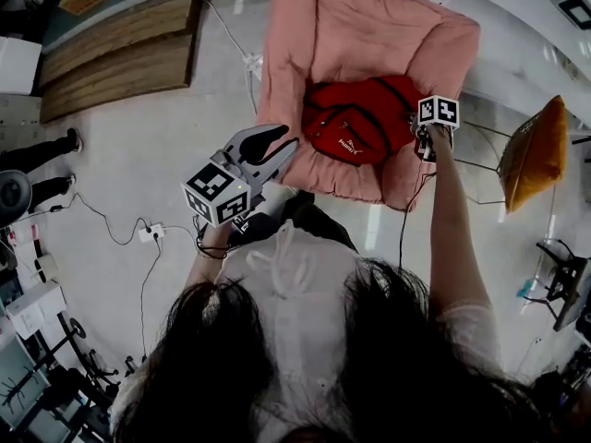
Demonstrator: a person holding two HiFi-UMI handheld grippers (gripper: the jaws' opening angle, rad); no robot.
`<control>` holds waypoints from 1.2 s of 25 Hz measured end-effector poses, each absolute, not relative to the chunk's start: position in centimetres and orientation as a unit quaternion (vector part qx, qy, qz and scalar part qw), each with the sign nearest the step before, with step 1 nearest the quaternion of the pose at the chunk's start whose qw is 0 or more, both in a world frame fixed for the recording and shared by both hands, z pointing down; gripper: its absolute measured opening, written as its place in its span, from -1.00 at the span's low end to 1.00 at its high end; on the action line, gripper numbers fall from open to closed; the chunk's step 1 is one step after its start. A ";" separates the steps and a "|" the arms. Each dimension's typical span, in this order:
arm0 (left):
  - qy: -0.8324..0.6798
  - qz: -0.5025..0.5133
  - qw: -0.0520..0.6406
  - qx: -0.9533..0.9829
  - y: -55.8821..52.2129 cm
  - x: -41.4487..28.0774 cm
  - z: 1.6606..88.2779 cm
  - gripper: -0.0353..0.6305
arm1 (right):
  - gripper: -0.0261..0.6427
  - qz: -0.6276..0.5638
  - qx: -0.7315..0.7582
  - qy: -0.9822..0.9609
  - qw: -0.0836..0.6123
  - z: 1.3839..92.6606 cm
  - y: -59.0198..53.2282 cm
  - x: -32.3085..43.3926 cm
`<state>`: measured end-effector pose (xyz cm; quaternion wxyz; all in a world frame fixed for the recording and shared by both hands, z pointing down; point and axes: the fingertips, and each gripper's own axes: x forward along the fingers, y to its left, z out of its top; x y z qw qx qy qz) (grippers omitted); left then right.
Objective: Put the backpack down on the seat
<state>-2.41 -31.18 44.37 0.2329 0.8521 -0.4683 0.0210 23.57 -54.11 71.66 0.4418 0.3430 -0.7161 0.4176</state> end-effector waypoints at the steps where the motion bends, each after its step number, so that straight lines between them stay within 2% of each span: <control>1: -0.465 0.021 0.233 0.854 -31.1 -2.3 44.4 -0.52 | -0.14 0.418 0.344 -0.718 0.437 71.4 -53.6 23.9; 12: -0.422 0.012 0.212 0.881 -28.4 -1.9 42.8 -0.52 | -0.11 0.416 0.433 -0.674 0.430 69.4 -46.4 30.6; 16: -0.410 0.004 0.207 0.889 -27.1 -2.4 42.2 -0.52 | -0.11 0.419 0.478 -0.663 0.394 67.4 -44.4 33.1; 30: -0.373 -0.011 0.195 0.907 -22.5 -3.8 41.4 -0.52 | -0.12 0.417 0.484 -0.730 0.244 59.6 -40.1 26.8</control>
